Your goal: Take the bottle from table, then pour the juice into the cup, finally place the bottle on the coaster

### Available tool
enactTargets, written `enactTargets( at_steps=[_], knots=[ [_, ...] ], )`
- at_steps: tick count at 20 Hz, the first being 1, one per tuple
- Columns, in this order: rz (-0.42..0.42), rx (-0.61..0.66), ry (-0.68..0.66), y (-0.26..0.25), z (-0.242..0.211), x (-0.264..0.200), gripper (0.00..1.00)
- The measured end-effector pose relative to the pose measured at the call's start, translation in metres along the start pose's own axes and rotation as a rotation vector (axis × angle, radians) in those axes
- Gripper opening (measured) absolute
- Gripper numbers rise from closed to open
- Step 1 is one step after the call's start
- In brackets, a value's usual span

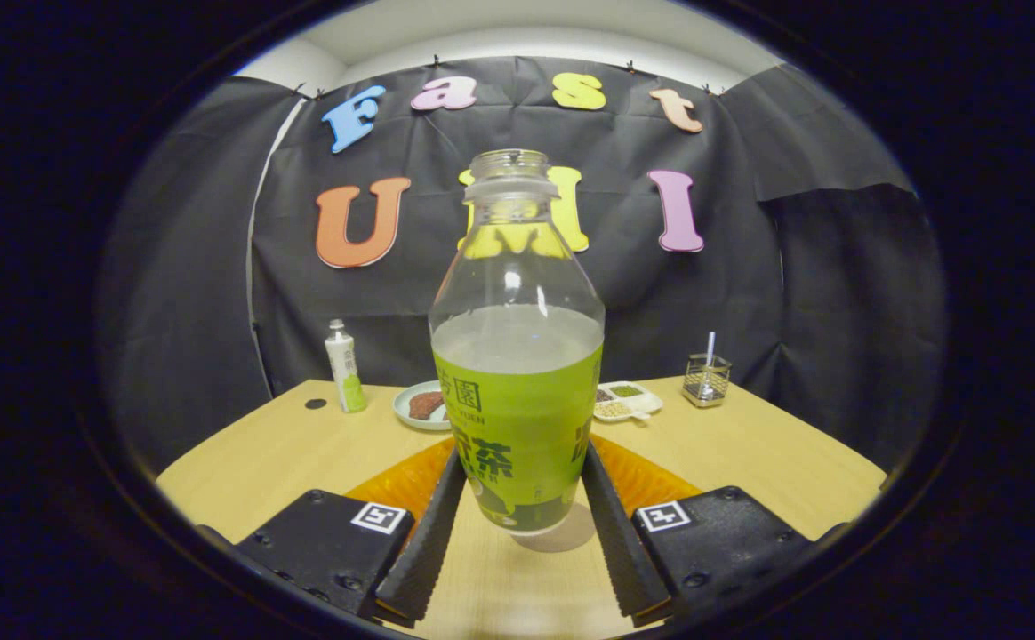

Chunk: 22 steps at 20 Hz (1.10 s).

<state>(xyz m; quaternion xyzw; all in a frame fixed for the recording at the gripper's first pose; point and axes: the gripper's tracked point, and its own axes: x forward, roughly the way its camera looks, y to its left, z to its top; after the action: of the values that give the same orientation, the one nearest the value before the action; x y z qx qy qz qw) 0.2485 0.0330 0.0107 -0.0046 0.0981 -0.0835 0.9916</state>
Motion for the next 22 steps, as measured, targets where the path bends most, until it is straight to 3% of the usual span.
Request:
enactTargets(
  at_steps=[6, 8, 15, 22],
  knots=[
    [-0.027, -0.081, 0.071, 0.001, -0.023, 0.049, 0.80],
    [-0.016, -0.057, 0.091, 0.000, -0.034, 0.058, 0.80],
    [-0.010, 0.024, 0.125, -0.014, -0.062, 0.072, 0.80],
    [-0.032, 0.001, 0.180, -0.026, -0.081, 0.076, 0.80]
  ],
)
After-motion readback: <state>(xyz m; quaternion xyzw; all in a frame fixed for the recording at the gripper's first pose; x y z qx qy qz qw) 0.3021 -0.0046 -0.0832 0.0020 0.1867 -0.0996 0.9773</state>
